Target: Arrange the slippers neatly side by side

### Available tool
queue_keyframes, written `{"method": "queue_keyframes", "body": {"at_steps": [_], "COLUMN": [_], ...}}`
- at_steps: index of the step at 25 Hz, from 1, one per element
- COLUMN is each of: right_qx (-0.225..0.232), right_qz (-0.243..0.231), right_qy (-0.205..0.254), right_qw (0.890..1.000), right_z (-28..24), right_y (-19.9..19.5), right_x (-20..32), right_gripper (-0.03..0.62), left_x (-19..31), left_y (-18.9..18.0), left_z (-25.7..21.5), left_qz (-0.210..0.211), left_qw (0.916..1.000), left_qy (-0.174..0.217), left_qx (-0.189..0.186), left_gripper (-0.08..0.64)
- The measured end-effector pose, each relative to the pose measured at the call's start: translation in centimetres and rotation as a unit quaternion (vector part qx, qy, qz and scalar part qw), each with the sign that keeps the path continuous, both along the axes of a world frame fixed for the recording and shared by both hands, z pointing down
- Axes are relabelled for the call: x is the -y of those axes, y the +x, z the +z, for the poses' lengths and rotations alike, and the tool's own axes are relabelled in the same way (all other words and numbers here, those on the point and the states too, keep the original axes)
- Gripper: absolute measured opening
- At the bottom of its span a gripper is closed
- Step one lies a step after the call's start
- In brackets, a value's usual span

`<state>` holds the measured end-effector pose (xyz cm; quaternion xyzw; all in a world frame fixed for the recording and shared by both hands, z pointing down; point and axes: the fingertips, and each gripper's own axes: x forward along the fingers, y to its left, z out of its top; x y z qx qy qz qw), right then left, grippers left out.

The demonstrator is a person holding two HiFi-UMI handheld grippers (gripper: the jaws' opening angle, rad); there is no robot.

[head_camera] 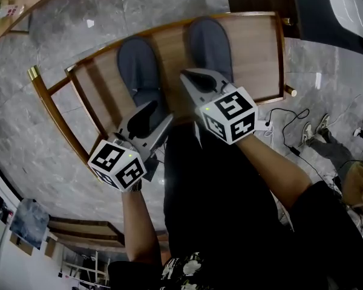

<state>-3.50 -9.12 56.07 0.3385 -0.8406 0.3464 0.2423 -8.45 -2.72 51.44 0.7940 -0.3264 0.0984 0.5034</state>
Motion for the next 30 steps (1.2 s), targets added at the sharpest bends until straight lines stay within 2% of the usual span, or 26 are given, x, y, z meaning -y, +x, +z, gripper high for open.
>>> {"method": "queue_keyframes", "body": {"at_steps": [2, 4, 6, 10, 12, 13, 14, 15, 16, 20, 24, 30], "right_qx": [-0.004, -0.008, -0.013, -0.026, -0.036, -0.04, -0.044, -0.046, -0.047, -0.047, -0.043, -0.047], "right_qz": [0.002, -0.001, -0.007, -0.007, 0.006, 0.014, 0.021, 0.028, 0.034, 0.055, 0.059, 0.058], "right_qy": [0.018, 0.035, 0.047, 0.046, 0.044, 0.043, 0.044, 0.045, 0.045, 0.045, 0.05, 0.047], "right_qw": [1.0, 0.999, 0.999, 0.999, 0.998, 0.998, 0.998, 0.998, 0.997, 0.996, 0.996, 0.996], "right_z": [-1.3, -2.7, -3.6, -4.2, -4.1, -4.1, -4.1, -4.1, -4.1, -3.9, -4.2, -3.7], "right_y": [1.1, 1.9, 2.7, 4.8, 6.3, 7.0, 7.6, 8.1, 8.6, 10.2, 10.4, 11.3], "right_x": [-0.6, -1.3, -2.2, -3.3, -3.2, -3.1, -2.9, -2.7, -2.5, -1.6, -1.4, -1.2], "right_gripper": [-0.002, -0.002, -0.002, -0.002, -0.002, -0.002, -0.002, -0.002, -0.002, -0.002, -0.002, -0.002], "left_x": [1.3, 2.6, 3.7, 5.1, 5.4, 5.4, 5.3, 5.3, 5.3, 5.7, 5.5, 5.5], "left_y": [-2.5, -4.8, -5.7, -5.7, -5.8, -6.0, -6.2, -6.3, -6.2, -4.3, -2.5, 0.3], "left_z": [1.0, 2.5, 3.9, 6.0, 7.4, 8.0, 8.4, 8.5, 8.2, 6.0, 4.3, 5.1], "left_qz": [-0.044, -0.077, -0.091, -0.102, -0.099, -0.099, -0.101, -0.106, -0.111, -0.14, -0.157, -0.133], "left_qw": [0.9963, 0.9847, 0.9734, 0.9666, 0.9595, 0.9544, 0.9497, 0.9475, 0.9483, 0.9596, 0.9651, 0.9671], "left_qy": [0.015, 0.029, 0.032, 0.008, -0.01, -0.021, -0.03, -0.036, -0.037, -0.033, -0.035, -0.036], "left_qx": [0.072, 0.154, 0.208, 0.235, 0.264, 0.281, 0.295, 0.3, 0.295, 0.242, 0.207, 0.214], "left_gripper": [0.214, 0.22, 0.23, 0.232, 0.232, 0.215, 0.105, 0.046, 0.037, 0.029, 0.029, 0.029]}}
